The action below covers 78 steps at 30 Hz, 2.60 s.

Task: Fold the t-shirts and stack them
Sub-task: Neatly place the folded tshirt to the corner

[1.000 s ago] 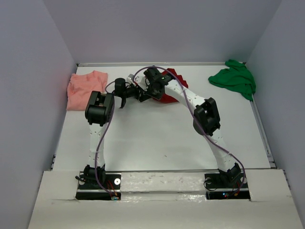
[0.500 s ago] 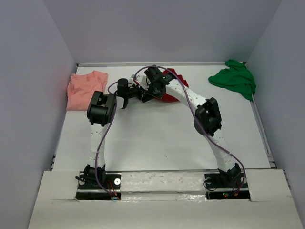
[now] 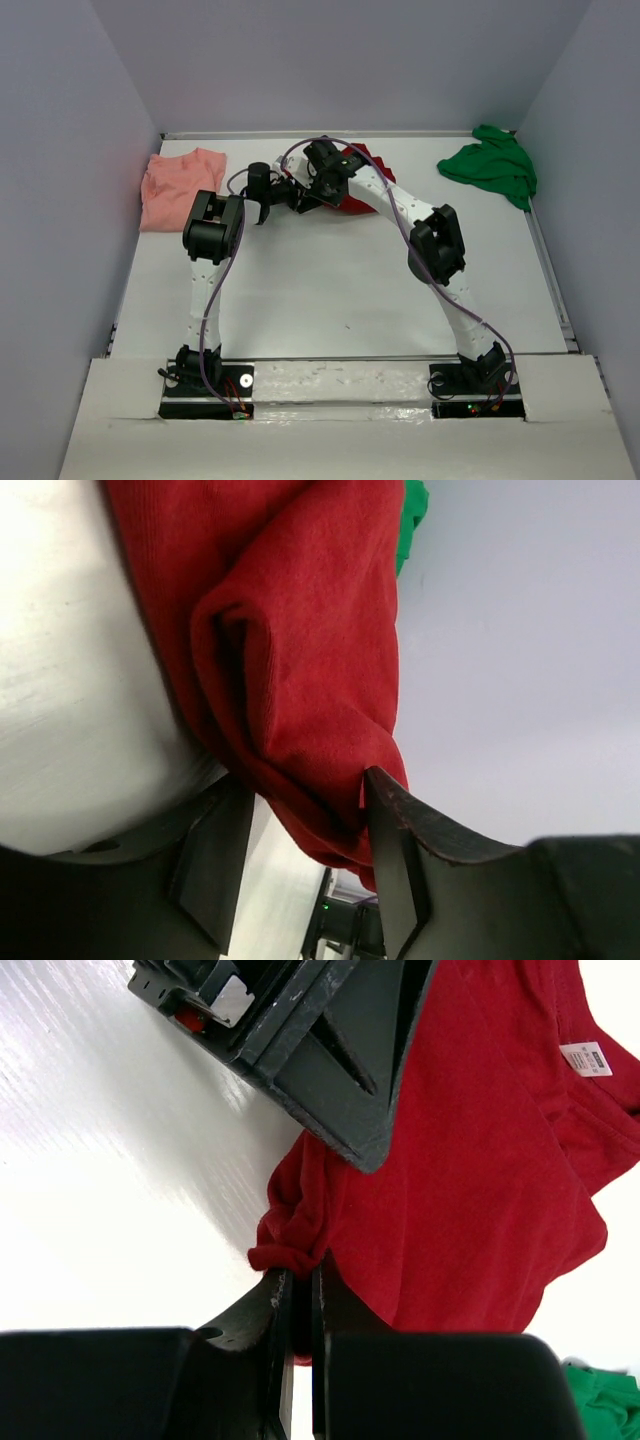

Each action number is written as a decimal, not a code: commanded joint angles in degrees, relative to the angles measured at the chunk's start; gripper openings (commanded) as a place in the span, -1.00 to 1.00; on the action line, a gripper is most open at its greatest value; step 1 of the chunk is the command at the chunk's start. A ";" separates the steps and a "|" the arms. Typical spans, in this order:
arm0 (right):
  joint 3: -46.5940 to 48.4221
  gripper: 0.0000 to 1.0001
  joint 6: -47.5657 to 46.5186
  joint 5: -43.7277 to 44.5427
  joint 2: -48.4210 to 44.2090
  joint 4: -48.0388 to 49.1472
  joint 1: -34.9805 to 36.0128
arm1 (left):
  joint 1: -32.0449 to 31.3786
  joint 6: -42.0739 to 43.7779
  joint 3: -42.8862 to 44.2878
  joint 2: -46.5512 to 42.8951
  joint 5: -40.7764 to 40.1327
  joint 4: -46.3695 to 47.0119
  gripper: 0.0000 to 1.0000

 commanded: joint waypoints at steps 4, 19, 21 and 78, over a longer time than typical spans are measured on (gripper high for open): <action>2.53 -1.00 -1.40 1.87 -4.04 2.51 -0.53 | 0.65 3.69 2.33 0.44 -0.10 -5.31 0.29; 3.94 -1.00 -2.64 3.19 -3.77 3.22 -1.06 | 0.65 13.28 5.33 -2.02 -1.42 -17.97 0.32; 4.12 -1.00 -2.72 3.37 -3.77 3.30 -1.06 | 0.65 12.67 4.54 -2.28 -1.51 -17.71 0.35; -2.47 -1.00 -1.41 2.49 -7.47 1.90 -1.59 | 0.65 14.68 9.80 -0.08 -1.86 -21.13 -1.00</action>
